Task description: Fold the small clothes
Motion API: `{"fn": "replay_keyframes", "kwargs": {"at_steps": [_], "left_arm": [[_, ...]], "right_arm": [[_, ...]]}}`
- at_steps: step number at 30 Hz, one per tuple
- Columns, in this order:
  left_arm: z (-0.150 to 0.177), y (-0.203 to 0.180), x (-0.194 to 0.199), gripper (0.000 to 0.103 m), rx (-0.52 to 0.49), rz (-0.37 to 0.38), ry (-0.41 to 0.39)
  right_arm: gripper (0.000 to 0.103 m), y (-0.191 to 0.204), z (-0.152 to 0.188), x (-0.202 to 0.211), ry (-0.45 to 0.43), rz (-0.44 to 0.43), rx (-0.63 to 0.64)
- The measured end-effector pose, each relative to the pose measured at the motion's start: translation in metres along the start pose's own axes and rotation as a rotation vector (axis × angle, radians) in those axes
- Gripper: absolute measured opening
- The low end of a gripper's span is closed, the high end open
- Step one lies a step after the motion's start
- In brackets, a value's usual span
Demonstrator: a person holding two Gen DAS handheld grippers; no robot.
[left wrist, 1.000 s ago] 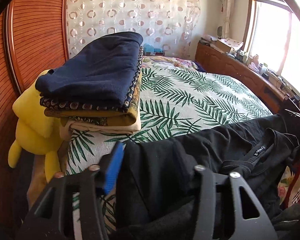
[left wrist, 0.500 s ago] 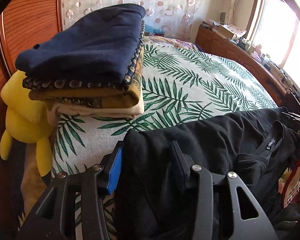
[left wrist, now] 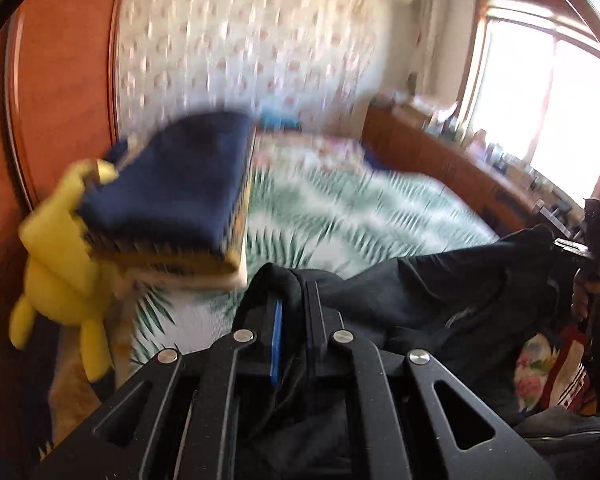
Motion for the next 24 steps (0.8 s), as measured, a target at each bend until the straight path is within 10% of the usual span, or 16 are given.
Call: {"fn": "replay_keyframes", "kwargs": {"at_steps": [13, 24], "left_arm": [[-0.076, -0.031, 0.123, 0.010, -0.041, 0.026, -0.369], [-0.146, -0.033, 0.112, 0.010, -0.094, 0.005, -0.511]], "right_arm": [[0.008, 0.035, -0.087, 0.158, -0.349, 0.023, 0.114], [0.008, 0.048, -0.149, 0.205, -0.463, 0.071, 0.237]]}}
Point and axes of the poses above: each gripper's, at about its wrist camera, not at the fingertips, and x roughly against the way its jaws point, y to its left, z to its underside, the point moved 1 cm from there along -x, roughly the way its jaws point, and after that the axes turned 14 degrees about -y, right-handed, at the moved point
